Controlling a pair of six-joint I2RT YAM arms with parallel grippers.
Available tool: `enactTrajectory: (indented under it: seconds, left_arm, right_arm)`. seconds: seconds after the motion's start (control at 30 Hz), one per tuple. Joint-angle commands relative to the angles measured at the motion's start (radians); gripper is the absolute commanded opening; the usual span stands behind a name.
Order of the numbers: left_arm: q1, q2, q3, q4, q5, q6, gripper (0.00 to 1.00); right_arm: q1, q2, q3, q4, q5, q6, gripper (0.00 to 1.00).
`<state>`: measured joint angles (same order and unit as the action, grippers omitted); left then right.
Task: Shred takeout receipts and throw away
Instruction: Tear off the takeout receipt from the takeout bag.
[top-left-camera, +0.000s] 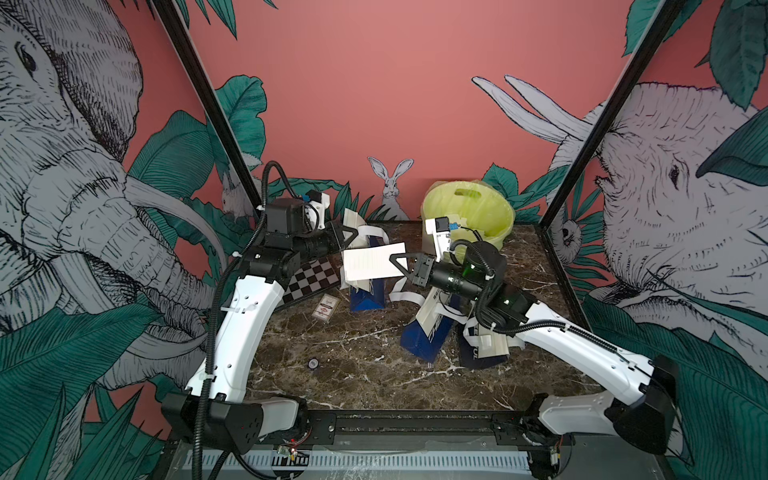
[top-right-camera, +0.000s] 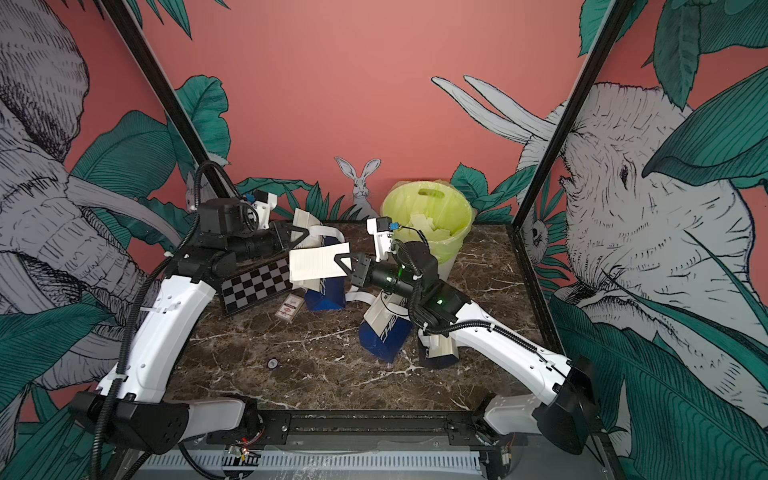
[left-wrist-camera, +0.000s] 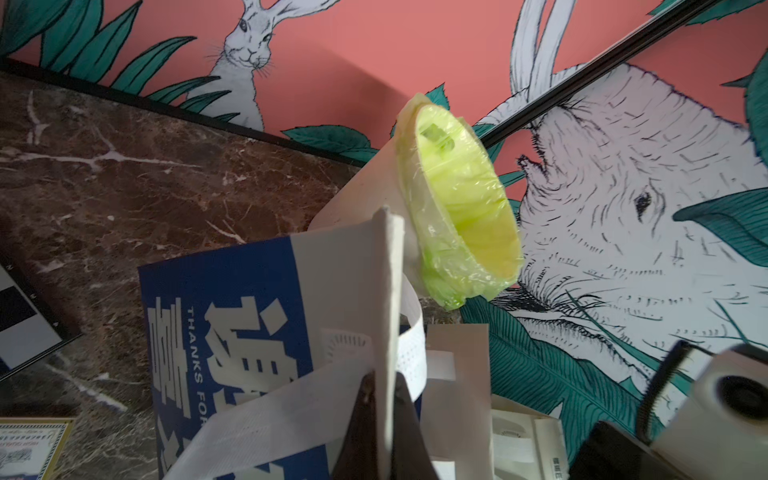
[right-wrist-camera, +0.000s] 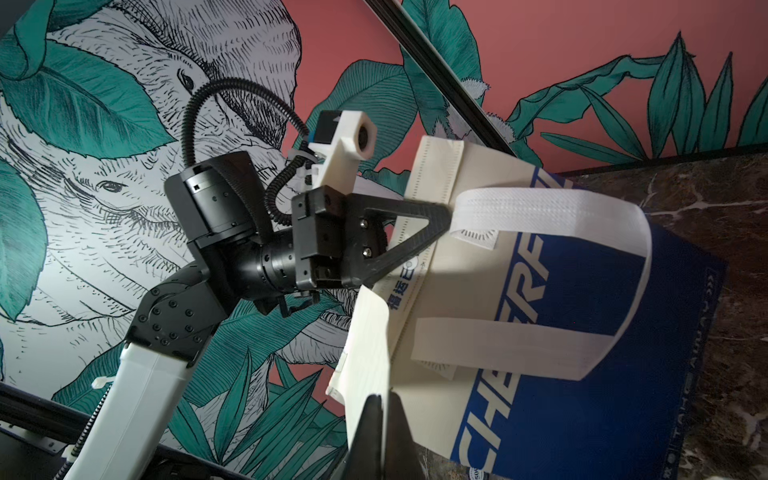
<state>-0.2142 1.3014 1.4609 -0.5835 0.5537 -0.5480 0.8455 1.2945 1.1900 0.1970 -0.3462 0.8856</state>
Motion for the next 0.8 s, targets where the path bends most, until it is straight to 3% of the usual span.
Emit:
enactTrajectory:
  seconds: [0.0, 0.73, 0.77]
  left_arm:
    - [0.004, 0.011, -0.028, 0.017, -0.009, 0.078, 0.0]
    - [0.004, 0.104, -0.103, -0.003, 0.04, 0.184, 0.0]
    - [0.005, 0.105, -0.103, 0.001, 0.083, 0.188, 0.0]
  right_arm:
    - [0.006, -0.045, 0.017, 0.011, 0.03, -0.041, 0.0]
    - [0.006, -0.103, -0.006, -0.025, 0.074, -0.134, 0.0]
    - [0.007, -0.106, -0.006, -0.032, 0.08, -0.147, 0.0]
